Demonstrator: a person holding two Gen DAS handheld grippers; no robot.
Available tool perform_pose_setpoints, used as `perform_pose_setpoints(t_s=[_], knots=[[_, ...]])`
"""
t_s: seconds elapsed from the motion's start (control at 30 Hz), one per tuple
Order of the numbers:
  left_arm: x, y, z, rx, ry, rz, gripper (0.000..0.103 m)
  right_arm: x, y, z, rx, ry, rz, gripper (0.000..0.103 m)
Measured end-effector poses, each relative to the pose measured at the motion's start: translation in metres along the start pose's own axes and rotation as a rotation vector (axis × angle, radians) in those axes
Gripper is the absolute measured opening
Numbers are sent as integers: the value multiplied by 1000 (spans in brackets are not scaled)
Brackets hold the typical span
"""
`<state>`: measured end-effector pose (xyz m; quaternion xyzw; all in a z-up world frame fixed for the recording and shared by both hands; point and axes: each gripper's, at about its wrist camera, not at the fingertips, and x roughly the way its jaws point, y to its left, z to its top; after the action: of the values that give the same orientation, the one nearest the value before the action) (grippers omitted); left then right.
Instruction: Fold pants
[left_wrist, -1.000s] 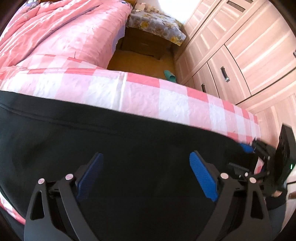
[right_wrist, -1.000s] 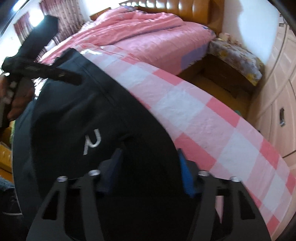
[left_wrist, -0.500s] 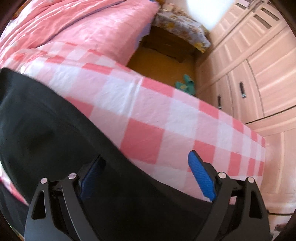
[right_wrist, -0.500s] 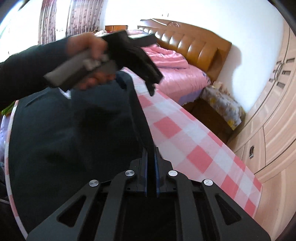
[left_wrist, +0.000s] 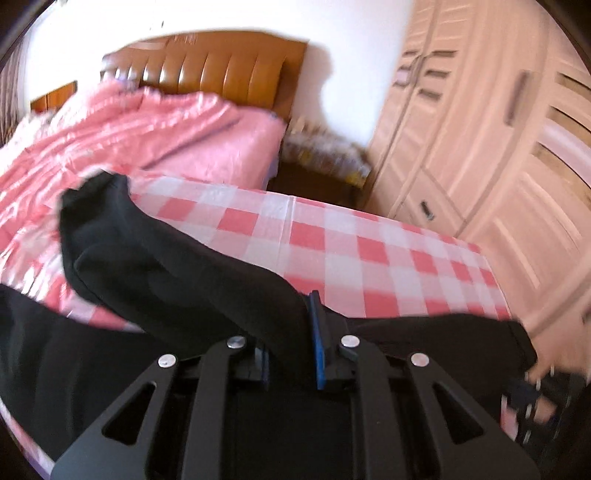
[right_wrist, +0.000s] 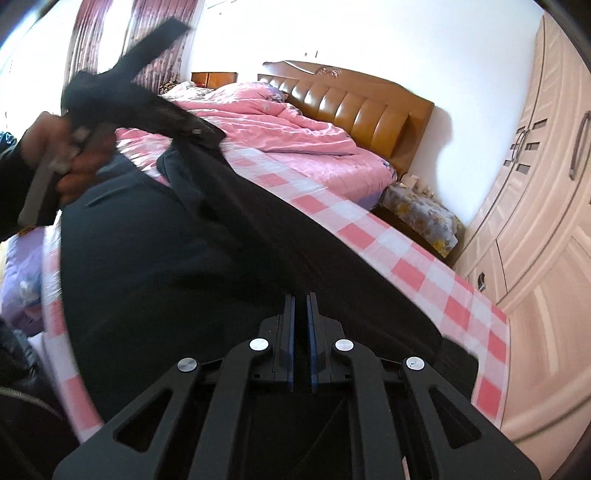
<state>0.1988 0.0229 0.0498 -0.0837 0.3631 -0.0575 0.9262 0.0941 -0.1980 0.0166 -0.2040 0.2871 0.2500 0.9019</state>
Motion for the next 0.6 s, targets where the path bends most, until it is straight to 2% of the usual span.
perform_pose_setpoints(t_s=[0.1,0.13,0.17,0.2,0.3,0.33,0.37,0.43,0.47,0.5,0.53,0.57,0.6], knots=[[-31,-5,-49,48,-32,3,17,-18,30,-27,-7,29,6,9],[-39,-5,-74,77,-36,12,18,-21,38,-35,-5,41,13,9],[-38,-10,-86,92,-27,19,18,-23,46,-45,2,57,22,9],[-35,-8,-105,108,0,20,20,-24,52,-52,11,70,26,9],[-16,2,-134,96,99,2,23,-26,73,-78,42,123,34,9],[-8,6,-141,95,125,0,26,-24,79,-85,47,139,21,9],[-5,9,-147,99,132,9,33,-23,82,-89,57,147,11,11],[-4,13,-151,93,127,1,39,-22,84,-91,89,144,-15,12],[-4,14,-150,86,132,-3,48,-22,83,-91,120,139,-17,16],[-4,17,-148,72,146,-6,68,-22,78,-90,165,140,-11,28],[-7,18,-148,60,144,-2,76,-26,80,-92,189,137,-8,38],[-11,19,-147,49,130,-2,84,-31,80,-93,219,128,-15,70],[-15,21,-148,45,112,0,86,-36,83,-95,246,111,-32,89]])
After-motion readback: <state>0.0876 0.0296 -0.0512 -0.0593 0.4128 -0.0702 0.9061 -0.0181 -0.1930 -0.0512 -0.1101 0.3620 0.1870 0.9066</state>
